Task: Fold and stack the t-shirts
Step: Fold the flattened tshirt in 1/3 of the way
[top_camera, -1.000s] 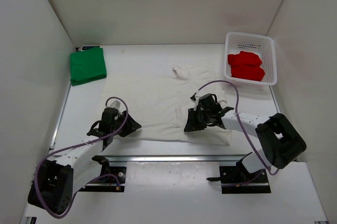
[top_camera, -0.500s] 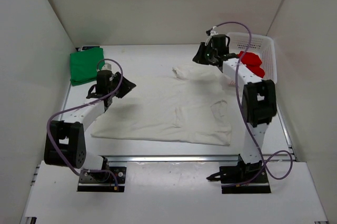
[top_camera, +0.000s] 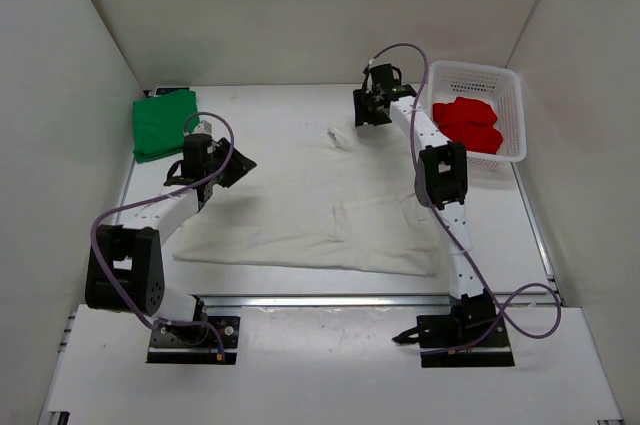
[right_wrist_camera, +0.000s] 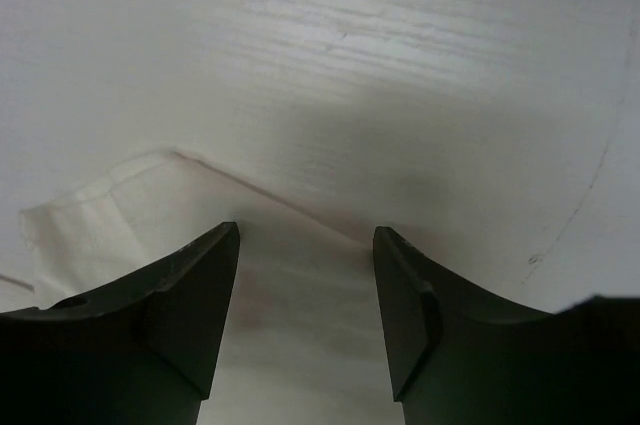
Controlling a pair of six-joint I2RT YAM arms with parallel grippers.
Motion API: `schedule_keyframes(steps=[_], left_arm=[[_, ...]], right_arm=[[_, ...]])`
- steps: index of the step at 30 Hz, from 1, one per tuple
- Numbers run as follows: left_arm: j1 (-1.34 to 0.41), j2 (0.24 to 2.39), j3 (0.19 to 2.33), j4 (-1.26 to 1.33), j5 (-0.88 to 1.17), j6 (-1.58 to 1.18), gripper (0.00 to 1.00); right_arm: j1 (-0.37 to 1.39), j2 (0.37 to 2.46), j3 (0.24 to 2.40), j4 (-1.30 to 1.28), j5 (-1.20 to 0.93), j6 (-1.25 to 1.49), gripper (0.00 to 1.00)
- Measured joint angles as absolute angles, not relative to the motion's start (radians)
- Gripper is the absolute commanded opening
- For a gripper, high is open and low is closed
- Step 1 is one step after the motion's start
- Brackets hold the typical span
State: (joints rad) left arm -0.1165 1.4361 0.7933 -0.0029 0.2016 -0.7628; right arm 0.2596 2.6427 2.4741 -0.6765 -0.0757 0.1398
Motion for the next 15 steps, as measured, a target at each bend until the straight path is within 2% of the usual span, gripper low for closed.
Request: schedule_keyframes(steps=[3, 4, 5, 7, 8, 15], left_arm=[[-0.117, 1.436, 0.793, -0.001, 0.202, -0.763, 0.47], [-0.117, 1.436, 0.793, 0.0, 0.203, -0.763, 0.47], [-0.117, 1.436, 0.793, 0.0, 0.203, -0.763, 0.47], [-0.119, 1.436, 0.793, 0.002, 0.204, -0.764, 0.47], [-0.12, 1.436, 0.793, 0.002, 0.204, -0.764, 0.47], [-0.121, 1.436, 0.793, 0.028, 0.218, -0.769, 0.47]], right_arm=[[0.273, 2.643, 2.477, -0.734, -0.071, 0.126, 0.52], [0.275, 2.646, 2.486, -0.757, -0.072, 0.124, 0.42], [0.277, 2.647, 2.493, -0.775, -0.075, 0.118, 0.23], [0.279, 2.647, 2.503, -0.802, -0.083, 0.118, 0.07], [0.28, 2.648, 2.512, -0.818, -0.083, 0.121, 0.03], [0.313, 2.61, 2.54, -0.867, 0.041, 0.108, 0.0]])
